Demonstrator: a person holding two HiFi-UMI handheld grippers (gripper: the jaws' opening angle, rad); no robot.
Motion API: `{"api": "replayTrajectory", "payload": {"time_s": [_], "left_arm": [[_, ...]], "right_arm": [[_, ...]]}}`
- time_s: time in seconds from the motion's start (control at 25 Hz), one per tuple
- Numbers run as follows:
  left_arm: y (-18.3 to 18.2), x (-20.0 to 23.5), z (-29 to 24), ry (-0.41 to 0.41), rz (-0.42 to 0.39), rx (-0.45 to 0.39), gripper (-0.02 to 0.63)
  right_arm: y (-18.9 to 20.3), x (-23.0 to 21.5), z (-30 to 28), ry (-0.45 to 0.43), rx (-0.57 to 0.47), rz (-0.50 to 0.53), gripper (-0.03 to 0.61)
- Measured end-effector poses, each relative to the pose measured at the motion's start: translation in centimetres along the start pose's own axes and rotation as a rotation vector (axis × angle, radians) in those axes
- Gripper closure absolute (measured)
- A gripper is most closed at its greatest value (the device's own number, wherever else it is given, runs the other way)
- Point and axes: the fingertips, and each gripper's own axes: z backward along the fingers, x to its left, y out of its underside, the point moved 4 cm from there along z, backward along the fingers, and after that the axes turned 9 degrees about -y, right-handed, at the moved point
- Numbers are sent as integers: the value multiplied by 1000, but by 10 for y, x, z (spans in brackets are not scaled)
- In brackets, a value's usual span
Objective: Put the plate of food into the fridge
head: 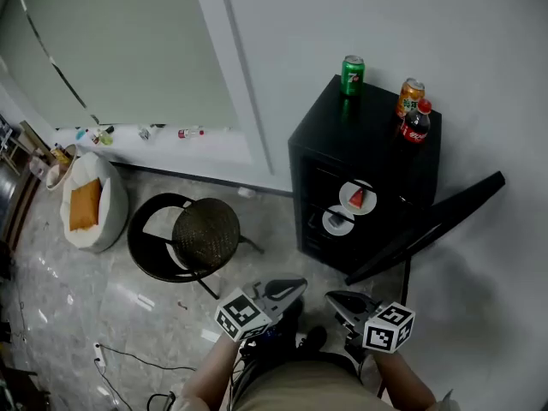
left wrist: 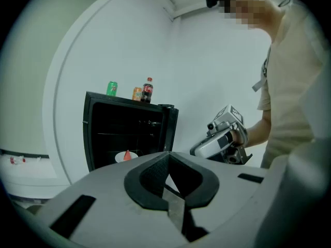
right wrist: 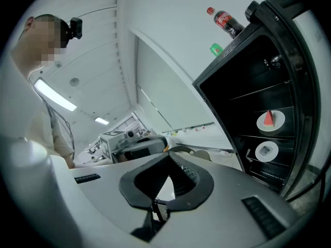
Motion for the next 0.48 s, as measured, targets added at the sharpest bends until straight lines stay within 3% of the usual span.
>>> {"api": "replayTrajectory", "payload": {"time_s": [0.48], "left_arm": [[-23, 15, 26, -27, -160, 6, 604]], "right_arm": [[-20, 12, -24, 12, 14, 35, 558]]}}
